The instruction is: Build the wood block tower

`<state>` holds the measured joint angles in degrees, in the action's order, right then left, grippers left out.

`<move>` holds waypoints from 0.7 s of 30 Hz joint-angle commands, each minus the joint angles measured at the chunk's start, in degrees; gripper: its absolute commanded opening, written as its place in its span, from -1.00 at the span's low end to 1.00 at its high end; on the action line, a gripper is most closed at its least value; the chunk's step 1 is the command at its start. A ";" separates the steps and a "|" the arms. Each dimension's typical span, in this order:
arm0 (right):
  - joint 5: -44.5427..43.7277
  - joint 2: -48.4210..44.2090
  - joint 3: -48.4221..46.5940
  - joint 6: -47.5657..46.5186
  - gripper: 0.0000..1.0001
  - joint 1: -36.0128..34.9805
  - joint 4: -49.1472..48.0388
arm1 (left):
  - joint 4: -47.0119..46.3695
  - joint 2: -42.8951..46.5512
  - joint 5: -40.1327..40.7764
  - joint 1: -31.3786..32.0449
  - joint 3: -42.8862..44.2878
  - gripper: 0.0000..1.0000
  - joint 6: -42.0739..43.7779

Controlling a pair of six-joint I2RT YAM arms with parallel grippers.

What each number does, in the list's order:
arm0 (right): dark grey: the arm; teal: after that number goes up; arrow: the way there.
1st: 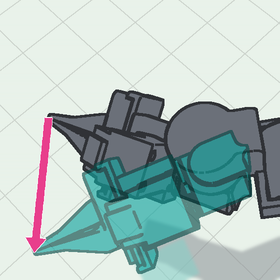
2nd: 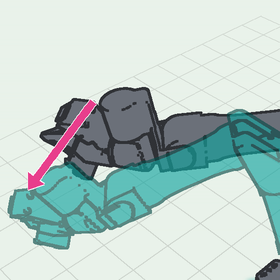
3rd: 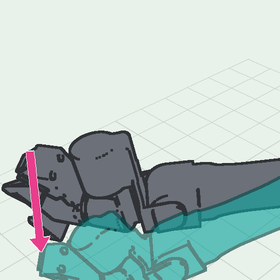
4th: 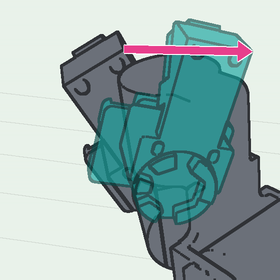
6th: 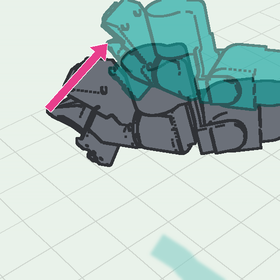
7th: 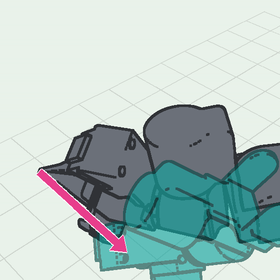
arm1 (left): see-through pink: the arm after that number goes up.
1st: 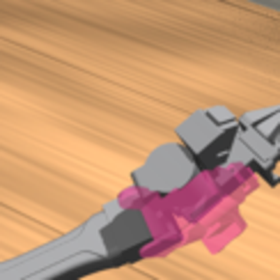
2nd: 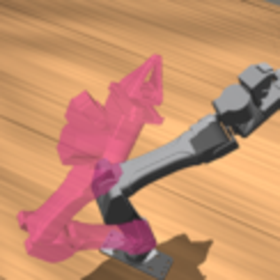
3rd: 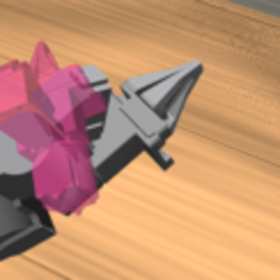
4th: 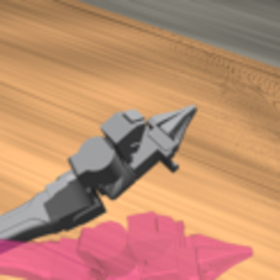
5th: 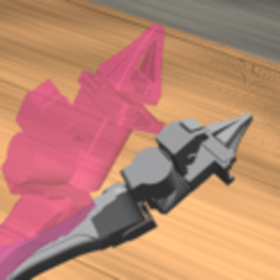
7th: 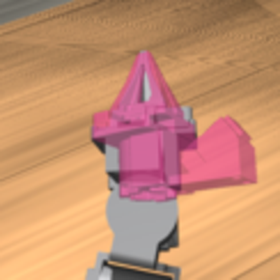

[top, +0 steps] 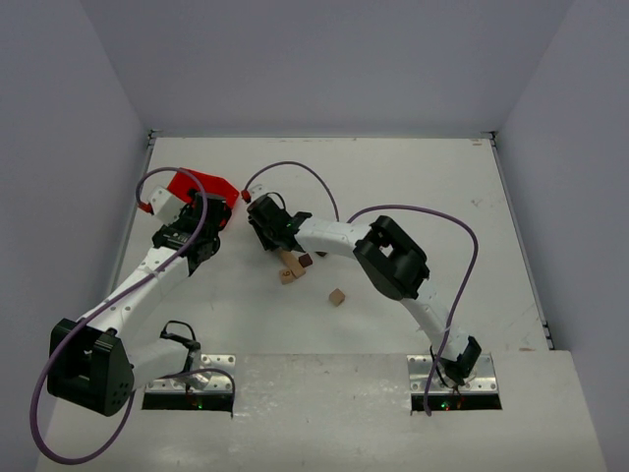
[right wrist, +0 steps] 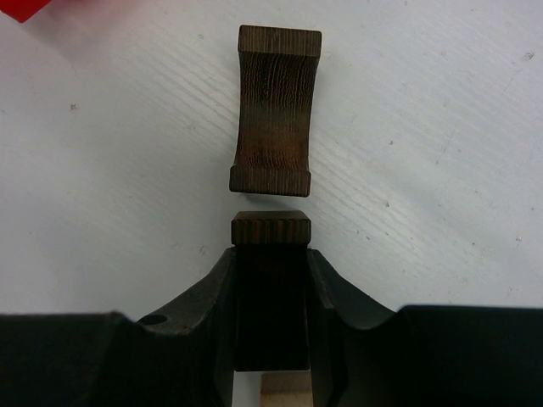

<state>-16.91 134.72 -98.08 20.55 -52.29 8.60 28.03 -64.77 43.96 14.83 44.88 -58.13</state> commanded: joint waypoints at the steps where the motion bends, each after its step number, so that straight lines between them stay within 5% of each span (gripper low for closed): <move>1: -0.23 1.18 -1.45 -0.61 -0.57 0.35 -0.08 | -2.38 0.26 0.16 -0.77 -0.16 1.00 0.48; 21: 0.53 2.83 -3.08 0.36 -0.49 0.61 -0.20 | -2.63 0.40 -0.37 -0.77 -0.23 1.00 1.00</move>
<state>-16.47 135.92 -99.90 20.38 -52.07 8.62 27.99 -64.77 43.70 14.83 44.88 -57.49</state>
